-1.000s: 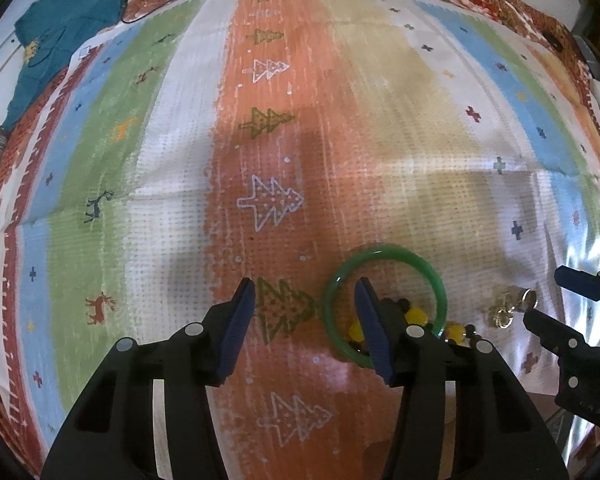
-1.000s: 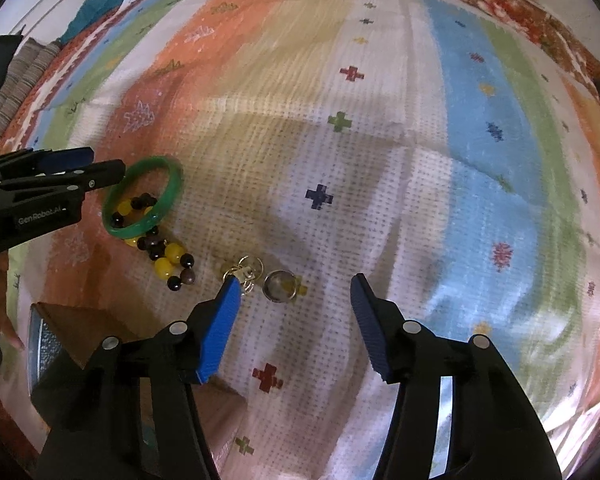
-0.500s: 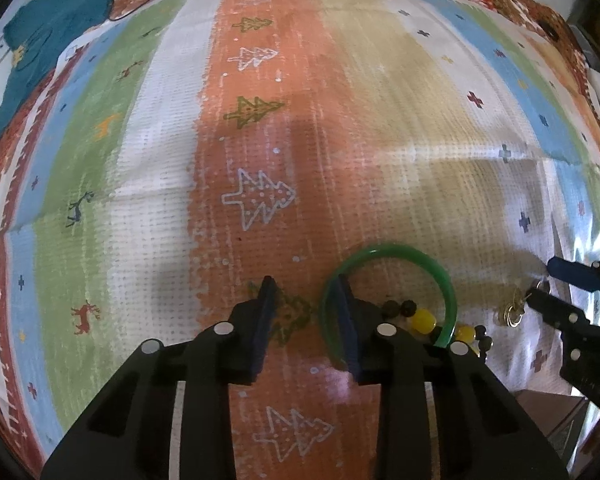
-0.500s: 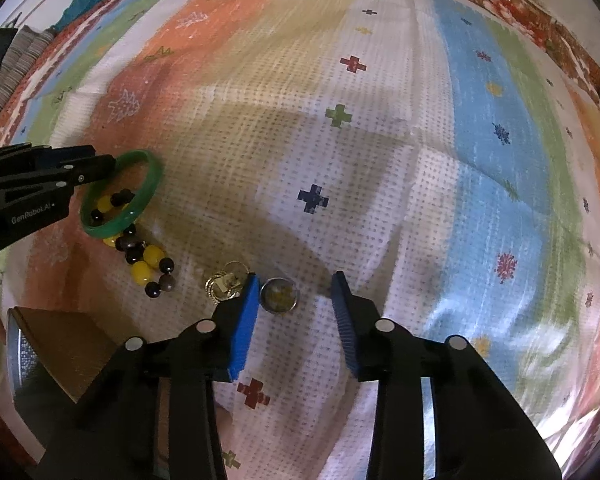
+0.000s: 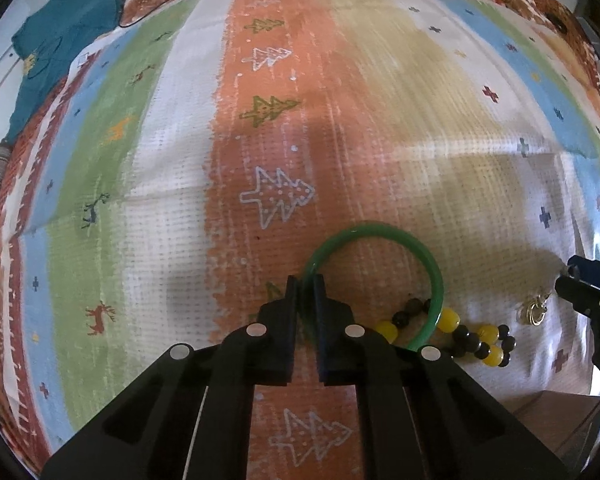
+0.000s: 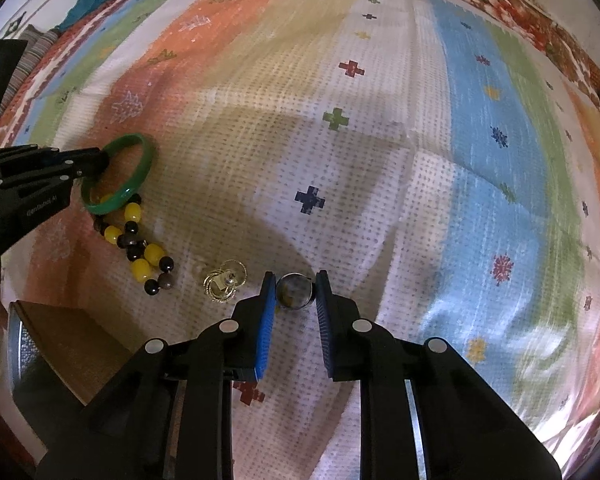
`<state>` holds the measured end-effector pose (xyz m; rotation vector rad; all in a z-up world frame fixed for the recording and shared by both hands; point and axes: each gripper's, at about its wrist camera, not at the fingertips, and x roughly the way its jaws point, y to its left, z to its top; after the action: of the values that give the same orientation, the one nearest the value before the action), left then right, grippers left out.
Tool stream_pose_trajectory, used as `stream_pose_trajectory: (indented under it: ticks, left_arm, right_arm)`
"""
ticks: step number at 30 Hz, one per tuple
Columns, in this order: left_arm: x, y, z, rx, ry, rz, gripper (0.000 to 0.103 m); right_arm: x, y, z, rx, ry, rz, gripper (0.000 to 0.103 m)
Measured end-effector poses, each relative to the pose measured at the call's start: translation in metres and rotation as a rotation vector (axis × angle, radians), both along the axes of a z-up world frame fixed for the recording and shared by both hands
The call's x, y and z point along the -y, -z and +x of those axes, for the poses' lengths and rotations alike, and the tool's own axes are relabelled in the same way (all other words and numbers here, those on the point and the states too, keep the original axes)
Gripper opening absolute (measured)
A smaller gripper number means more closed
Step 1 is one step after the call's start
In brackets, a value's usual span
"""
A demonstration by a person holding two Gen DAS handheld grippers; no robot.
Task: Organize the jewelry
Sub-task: 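Close the left tool on the green bangle while the right tool grasps the silver ring, then carry the green bangle with the left tool while the right tool carries the ring to the tin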
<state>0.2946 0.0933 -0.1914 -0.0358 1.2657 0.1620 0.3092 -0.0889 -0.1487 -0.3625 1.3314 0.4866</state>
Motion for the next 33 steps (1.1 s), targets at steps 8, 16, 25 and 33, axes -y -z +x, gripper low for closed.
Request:
stream_pose_trajectory:
  ticks: [8,16,25,33]
  left_arm:
    - [0.005,-0.027,-0.008,0.051,-0.009,-0.021,0.007]
    - [0.009,-0.048,-0.018,0.085,-0.019,-0.012,0.007]
    - [0.017,-0.078,-0.035,0.148,0.003,-0.036,0.007]
    - [0.016,-0.101,-0.049,0.194,0.004,-0.07,0.007]
  right_arm:
    - [0.004,-0.022,-0.005,0.067,0.016,0.017,0.021]
    - [0.013,-0.036,-0.018,0.095,0.046,0.045,0.021]
    - [0.01,-0.052,-0.025,0.116,0.058,0.083,0.021]
    - [0.008,-0.073,-0.037,0.157,0.07,0.114,0.021]
